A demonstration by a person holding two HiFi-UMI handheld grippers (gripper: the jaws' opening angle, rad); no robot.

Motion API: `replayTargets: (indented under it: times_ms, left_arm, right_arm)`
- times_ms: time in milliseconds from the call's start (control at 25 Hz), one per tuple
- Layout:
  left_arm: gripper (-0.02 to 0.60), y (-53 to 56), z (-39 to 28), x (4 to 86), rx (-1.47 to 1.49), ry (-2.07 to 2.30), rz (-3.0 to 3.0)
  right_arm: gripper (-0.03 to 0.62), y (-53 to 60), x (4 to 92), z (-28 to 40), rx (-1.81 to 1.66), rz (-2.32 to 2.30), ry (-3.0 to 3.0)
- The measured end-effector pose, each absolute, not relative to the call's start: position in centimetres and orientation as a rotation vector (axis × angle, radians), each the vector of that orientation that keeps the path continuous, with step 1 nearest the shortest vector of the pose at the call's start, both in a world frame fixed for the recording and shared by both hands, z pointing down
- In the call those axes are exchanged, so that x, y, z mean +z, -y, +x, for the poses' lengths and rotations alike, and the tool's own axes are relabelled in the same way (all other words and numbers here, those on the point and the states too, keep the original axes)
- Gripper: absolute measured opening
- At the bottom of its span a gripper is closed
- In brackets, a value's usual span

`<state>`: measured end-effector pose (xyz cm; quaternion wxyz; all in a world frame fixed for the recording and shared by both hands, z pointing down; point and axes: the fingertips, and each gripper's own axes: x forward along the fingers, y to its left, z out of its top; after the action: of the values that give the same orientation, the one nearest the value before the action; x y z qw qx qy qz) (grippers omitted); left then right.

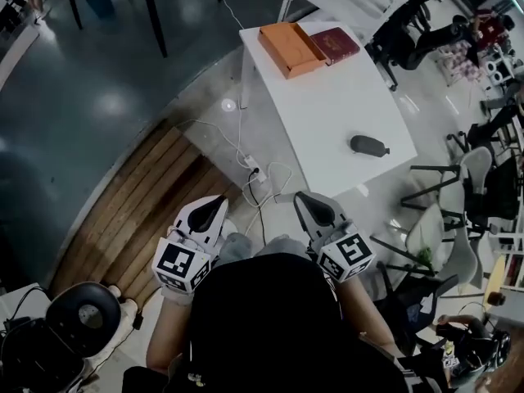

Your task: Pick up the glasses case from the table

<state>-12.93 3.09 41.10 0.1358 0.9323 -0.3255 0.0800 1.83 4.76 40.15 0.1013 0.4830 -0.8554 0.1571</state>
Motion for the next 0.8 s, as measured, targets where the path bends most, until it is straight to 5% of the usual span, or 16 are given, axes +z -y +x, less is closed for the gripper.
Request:
replayTargets:
  times_ms: [360, 800]
  left_arm:
    - [0.018, 2.0, -14.5, 42.3, 0.266, 0.931, 2.685]
    - [0.018, 6.4, -9.3, 42.9, 0.316, 0.906, 2.656]
  right_arm:
    - [0.029, 1.8, 41.1, 1.2, 0.449, 1.424, 2.464]
    - [0.031, 6.4, 43.6, 9.4, 0.451, 1.387, 2.343]
